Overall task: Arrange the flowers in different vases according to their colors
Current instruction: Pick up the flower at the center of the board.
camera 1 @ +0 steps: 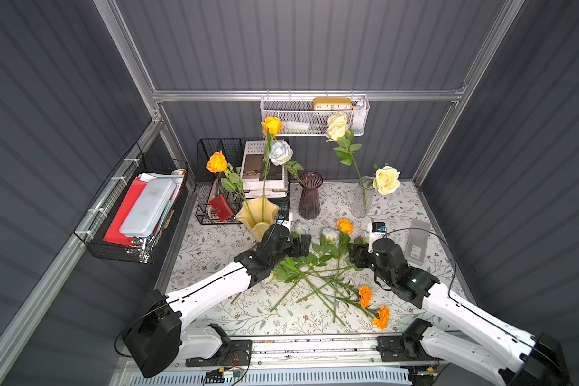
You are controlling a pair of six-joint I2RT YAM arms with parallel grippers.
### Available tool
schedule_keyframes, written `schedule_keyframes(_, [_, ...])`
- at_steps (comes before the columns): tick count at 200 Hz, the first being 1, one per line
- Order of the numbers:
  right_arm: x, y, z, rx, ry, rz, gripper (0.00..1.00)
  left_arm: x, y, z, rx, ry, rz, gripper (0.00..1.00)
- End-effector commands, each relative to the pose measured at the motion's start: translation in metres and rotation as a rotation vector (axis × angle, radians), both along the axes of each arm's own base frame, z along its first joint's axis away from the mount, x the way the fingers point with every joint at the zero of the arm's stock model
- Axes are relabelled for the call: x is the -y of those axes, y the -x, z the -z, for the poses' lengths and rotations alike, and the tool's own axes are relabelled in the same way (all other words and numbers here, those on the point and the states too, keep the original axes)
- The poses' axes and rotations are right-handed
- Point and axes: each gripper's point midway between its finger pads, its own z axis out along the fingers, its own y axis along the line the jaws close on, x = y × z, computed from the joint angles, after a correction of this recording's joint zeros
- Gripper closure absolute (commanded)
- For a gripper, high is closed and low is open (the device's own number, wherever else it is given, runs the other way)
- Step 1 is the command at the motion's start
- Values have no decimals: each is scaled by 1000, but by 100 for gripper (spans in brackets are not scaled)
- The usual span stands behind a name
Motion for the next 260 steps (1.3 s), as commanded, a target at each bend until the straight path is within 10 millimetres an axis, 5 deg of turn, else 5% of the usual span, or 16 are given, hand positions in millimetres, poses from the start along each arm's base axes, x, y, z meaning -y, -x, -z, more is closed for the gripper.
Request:
schedule_keyframes(1, [-7,20,39,-205,-68,58,33,-2,8,0,-13,36,0,1])
schedule_keyframes(59, [-28,14,76,-333,22,58,40,-10,14,4,-18,35,-10,1])
schedule_keyframes(126, [-47,-24,101,-377,116,83,63,-18,19,6,-10,21,-18,1])
schedule_keyframes(260, [-36,-24,141,-468,211,121,79,-25,20,9,-3,4,-37,1])
